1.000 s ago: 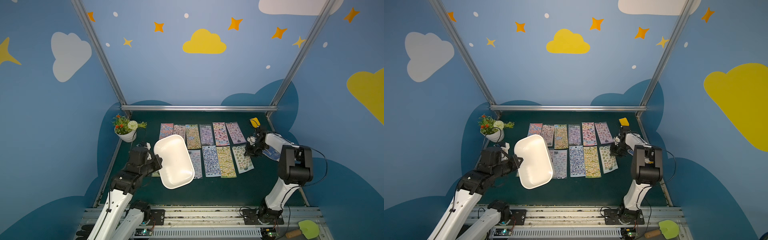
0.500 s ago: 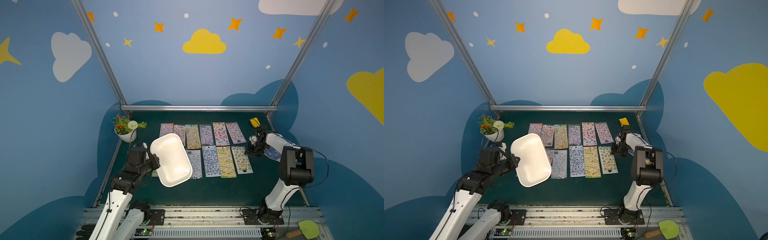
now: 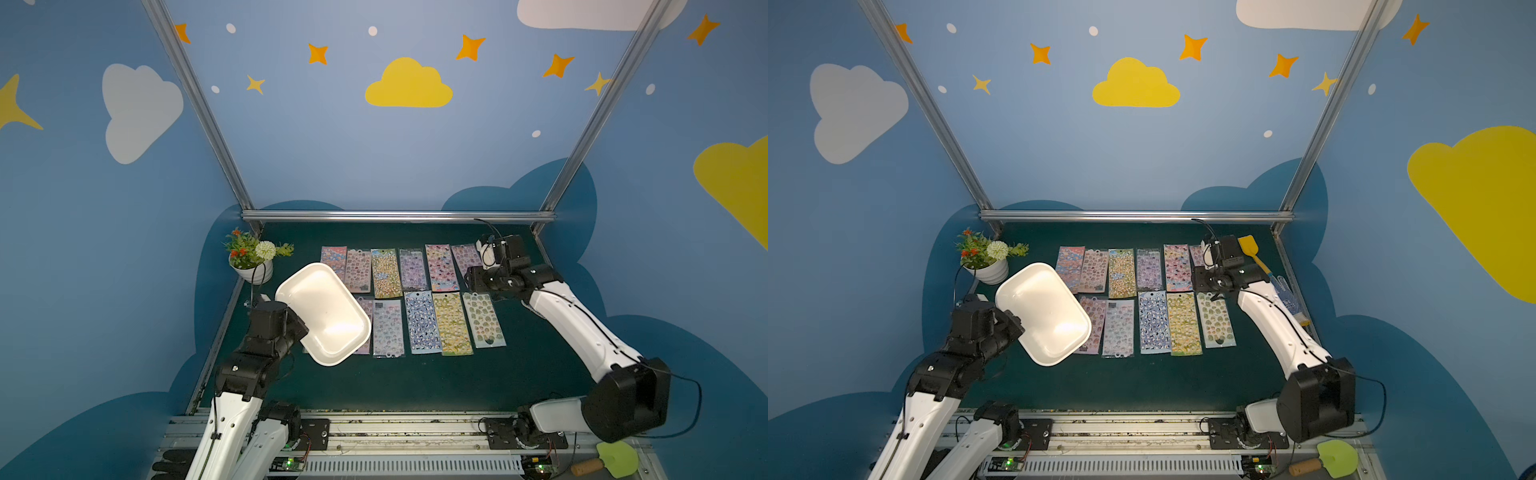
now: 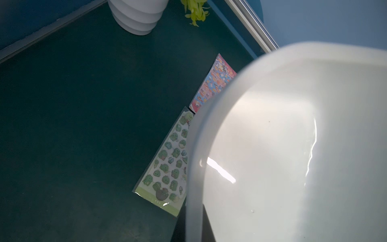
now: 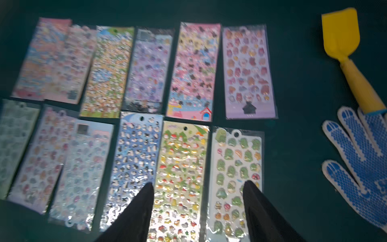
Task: Take the stickers out of the storage box
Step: Place the sticker at the center of the board, then place the storage box at the center of the board.
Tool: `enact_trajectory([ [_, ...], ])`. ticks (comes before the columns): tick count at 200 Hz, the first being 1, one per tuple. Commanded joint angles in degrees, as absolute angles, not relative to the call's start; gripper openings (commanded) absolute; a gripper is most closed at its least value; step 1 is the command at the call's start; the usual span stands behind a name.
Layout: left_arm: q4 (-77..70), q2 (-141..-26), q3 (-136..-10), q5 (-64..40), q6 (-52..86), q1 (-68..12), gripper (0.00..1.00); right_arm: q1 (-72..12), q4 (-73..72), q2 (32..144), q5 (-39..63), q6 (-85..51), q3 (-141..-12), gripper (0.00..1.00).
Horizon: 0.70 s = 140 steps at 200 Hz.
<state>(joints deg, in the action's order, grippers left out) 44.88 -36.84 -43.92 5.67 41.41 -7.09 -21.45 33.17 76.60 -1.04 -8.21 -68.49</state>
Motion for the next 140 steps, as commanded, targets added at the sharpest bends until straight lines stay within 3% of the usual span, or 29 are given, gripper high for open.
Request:
enact_trajectory([
  [1, 46.44, -38.43, -45.64, 8.11, 46.84, -4.57, 0.04, -25.8, 25.76, 72.53, 0.89, -10.39, -65.41, 0.69],
  [50, 50.78, -41.13, -49.19, 6.24, 49.65, 4.96, 0.04, -34.17, 14.85, 67.09, 10.43, -14.27, -60.91, 0.78],
  [140, 51.85, -46.96, -48.04, 3.16, 53.43, 25.68, 0.04, -44.44, 2.6, 61.25, 14.21, -19.72, -50.02, 0.8],
])
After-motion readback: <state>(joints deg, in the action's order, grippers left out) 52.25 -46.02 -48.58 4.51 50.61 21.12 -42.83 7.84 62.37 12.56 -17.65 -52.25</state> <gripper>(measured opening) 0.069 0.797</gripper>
